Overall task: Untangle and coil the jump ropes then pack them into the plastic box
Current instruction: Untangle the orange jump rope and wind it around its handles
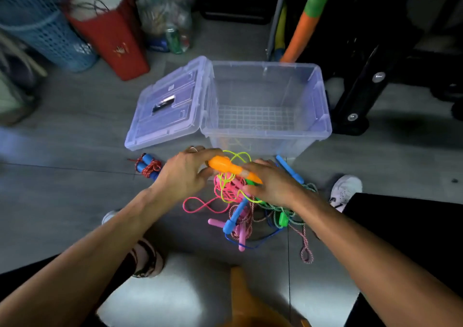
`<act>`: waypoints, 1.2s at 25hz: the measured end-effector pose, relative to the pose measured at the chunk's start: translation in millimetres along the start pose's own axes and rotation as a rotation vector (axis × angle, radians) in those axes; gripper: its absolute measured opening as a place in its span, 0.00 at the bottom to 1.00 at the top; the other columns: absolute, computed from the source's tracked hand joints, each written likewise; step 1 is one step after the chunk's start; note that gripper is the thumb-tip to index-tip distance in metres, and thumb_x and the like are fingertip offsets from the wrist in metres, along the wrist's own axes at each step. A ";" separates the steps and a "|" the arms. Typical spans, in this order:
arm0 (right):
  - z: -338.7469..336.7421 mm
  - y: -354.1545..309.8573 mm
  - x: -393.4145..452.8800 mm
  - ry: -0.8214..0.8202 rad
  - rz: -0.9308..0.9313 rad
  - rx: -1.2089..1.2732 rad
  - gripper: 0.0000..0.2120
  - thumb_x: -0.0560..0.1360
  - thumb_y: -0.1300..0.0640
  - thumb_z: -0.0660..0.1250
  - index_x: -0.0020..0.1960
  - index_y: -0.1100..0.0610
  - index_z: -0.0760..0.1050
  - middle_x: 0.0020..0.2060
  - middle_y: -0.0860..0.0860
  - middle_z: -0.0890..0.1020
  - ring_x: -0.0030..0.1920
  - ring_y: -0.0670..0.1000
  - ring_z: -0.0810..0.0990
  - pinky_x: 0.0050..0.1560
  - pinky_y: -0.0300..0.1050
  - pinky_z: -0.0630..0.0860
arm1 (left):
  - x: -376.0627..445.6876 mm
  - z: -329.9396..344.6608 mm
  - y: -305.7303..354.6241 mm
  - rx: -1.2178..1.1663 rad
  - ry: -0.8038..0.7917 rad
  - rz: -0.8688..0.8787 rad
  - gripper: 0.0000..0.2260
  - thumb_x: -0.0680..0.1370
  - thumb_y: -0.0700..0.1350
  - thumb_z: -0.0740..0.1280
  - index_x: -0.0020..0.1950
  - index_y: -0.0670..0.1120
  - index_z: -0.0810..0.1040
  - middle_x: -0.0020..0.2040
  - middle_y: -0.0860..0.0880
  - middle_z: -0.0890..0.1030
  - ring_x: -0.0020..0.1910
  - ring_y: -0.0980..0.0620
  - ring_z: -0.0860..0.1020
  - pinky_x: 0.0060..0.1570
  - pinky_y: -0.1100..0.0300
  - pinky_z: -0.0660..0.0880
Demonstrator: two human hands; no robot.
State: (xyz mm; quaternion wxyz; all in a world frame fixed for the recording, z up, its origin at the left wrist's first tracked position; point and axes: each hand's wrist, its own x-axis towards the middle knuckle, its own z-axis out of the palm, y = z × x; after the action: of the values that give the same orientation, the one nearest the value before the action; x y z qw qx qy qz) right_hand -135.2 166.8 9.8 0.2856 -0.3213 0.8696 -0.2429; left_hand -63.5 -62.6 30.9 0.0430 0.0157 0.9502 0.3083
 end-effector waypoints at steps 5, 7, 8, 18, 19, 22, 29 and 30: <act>-33.1 -31.2 -29.1 0.103 -0.022 0.032 0.11 0.78 0.49 0.63 0.36 0.48 0.69 0.33 0.45 0.75 0.38 0.50 0.76 0.41 0.47 0.72 | -22.6 -45.8 44.3 -0.142 0.194 0.000 0.17 0.74 0.41 0.73 0.62 0.51 0.78 0.52 0.53 0.81 0.48 0.55 0.78 0.47 0.59 0.76; -40.6 -42.6 -37.5 0.114 -0.035 0.001 0.16 0.79 0.51 0.64 0.34 0.46 0.64 0.31 0.43 0.72 0.37 0.50 0.75 0.37 0.46 0.68 | -28.2 -44.5 53.6 -0.176 0.308 -0.229 0.15 0.74 0.45 0.72 0.60 0.50 0.78 0.52 0.53 0.80 0.47 0.52 0.79 0.48 0.58 0.76; -42.0 -47.1 -41.2 0.112 -0.045 -0.029 0.15 0.79 0.50 0.64 0.35 0.47 0.64 0.33 0.45 0.74 0.39 0.53 0.77 0.38 0.47 0.69 | -30.4 -45.9 59.0 -0.267 0.300 -0.379 0.11 0.74 0.49 0.71 0.56 0.50 0.80 0.49 0.52 0.81 0.45 0.50 0.81 0.49 0.56 0.77; -47.7 -42.5 -55.2 -0.025 -0.005 -0.212 0.16 0.75 0.40 0.65 0.53 0.52 0.71 0.46 0.48 0.80 0.47 0.51 0.78 0.48 0.49 0.76 | -5.6 -61.0 79.9 -0.547 0.089 -0.485 0.07 0.77 0.45 0.67 0.53 0.45 0.79 0.42 0.45 0.83 0.40 0.48 0.81 0.50 0.52 0.78; -53.0 -34.8 -53.7 -0.017 0.030 -0.219 0.16 0.75 0.42 0.66 0.54 0.52 0.72 0.48 0.48 0.80 0.49 0.51 0.79 0.49 0.48 0.76 | -2.5 -66.5 75.4 -0.380 0.079 -0.414 0.07 0.76 0.45 0.67 0.53 0.48 0.78 0.41 0.45 0.82 0.39 0.46 0.79 0.46 0.54 0.76; -66.0 -27.2 -46.5 0.135 0.007 -0.105 0.18 0.76 0.47 0.67 0.62 0.55 0.72 0.57 0.50 0.77 0.52 0.50 0.77 0.53 0.44 0.73 | -1.6 -78.6 66.0 -0.040 0.045 -0.041 0.14 0.74 0.42 0.71 0.59 0.53 0.79 0.44 0.48 0.77 0.42 0.51 0.75 0.47 0.57 0.72; -68.9 -60.4 -18.5 0.119 -0.131 0.465 0.10 0.80 0.52 0.61 0.54 0.54 0.78 0.50 0.47 0.83 0.55 0.52 0.80 0.61 0.54 0.74 | -3.8 -93.1 71.6 -0.456 0.201 0.001 0.13 0.77 0.40 0.70 0.55 0.56 0.81 0.40 0.53 0.76 0.35 0.56 0.76 0.40 0.61 0.73; -70.3 -63.6 -17.7 0.139 -0.124 0.504 0.09 0.80 0.55 0.60 0.49 0.55 0.78 0.44 0.50 0.83 0.50 0.55 0.81 0.58 0.57 0.75 | -1.2 -93.5 71.5 -0.593 0.321 -0.117 0.09 0.78 0.42 0.68 0.53 0.55 0.81 0.39 0.52 0.77 0.33 0.55 0.75 0.35 0.60 0.72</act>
State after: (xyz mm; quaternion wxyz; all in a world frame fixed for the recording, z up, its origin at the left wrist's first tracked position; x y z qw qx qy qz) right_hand -143.2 153.0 104.9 0.2805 -0.2753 0.7780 -0.4901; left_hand -70.7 -59.4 148.3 -0.0870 -0.1006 0.8131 0.5667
